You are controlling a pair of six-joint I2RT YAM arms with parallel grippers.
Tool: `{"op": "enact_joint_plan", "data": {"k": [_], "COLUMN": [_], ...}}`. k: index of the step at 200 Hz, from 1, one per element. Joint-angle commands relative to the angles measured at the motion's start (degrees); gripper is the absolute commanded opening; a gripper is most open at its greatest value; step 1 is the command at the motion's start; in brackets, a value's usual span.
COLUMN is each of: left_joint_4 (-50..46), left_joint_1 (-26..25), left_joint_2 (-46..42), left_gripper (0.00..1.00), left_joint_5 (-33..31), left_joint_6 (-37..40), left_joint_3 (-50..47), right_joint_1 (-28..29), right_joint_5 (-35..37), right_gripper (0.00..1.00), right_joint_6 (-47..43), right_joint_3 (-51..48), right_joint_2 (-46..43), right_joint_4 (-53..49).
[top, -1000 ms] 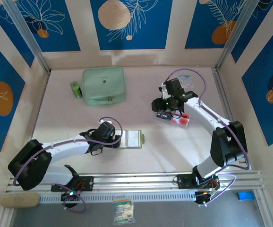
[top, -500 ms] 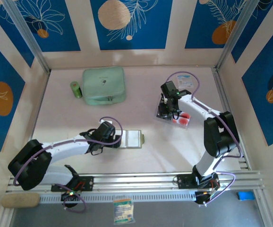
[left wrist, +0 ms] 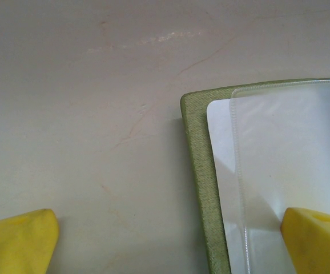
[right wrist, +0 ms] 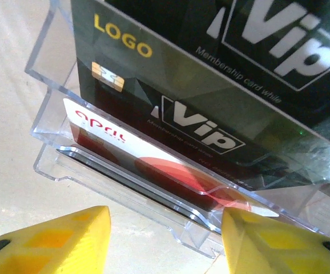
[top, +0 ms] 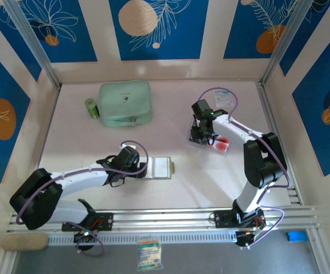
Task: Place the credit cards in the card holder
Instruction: Pick up the credit card from the storage box.
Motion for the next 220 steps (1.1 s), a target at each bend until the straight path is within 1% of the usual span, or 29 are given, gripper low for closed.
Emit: {"op": "enact_joint_plan", "data": {"k": [1,27,63,108,141,166,220], "left_joint_4": [0.4,0.4,0.5,0.5,0.5,0.7,0.8], "left_joint_1": [0.6,0.7,0.6,0.7,0.6,0.6,0.6], "left_joint_2": [0.2,0.1,0.2,0.1,0.1,0.3,0.3], "left_gripper": [1.00,1.00,1.00,1.00,1.00,1.00,1.00], "left_joint_5": [0.4,0.4,0.4,0.3,0.4,0.4,0.5], "left_joint_6": [0.5,0.7,0.7,0.7,0.7,0.7,0.7], "left_joint_3": [0.1,0.0,-0.1,0.0,0.0,-0.1,-0.1], "right_joint_1": [0.8,1.0,1.5,3.4,4.1,4.5,5.5], "right_joint_5": [-0.8,-0.9,-1.1,-1.4,0.0,-1.8,-7.7], "right_gripper": [0.54,0.53,0.48,0.45,0.45,0.44,0.35], "right_joint_6": [1.4,2.3,3.2,3.3,3.6,4.4,8.3], "right_joint_3": [-1.7,-3.3,-4.6,-4.4,-3.7,-3.8,-4.1], "right_joint_2": [-0.9,-1.9,-2.8,-3.8,-4.4,-4.8,-2.3], "right_joint_4": [-0.2,0.2,0.5,-0.1,-0.9,-0.5,3.0]}}
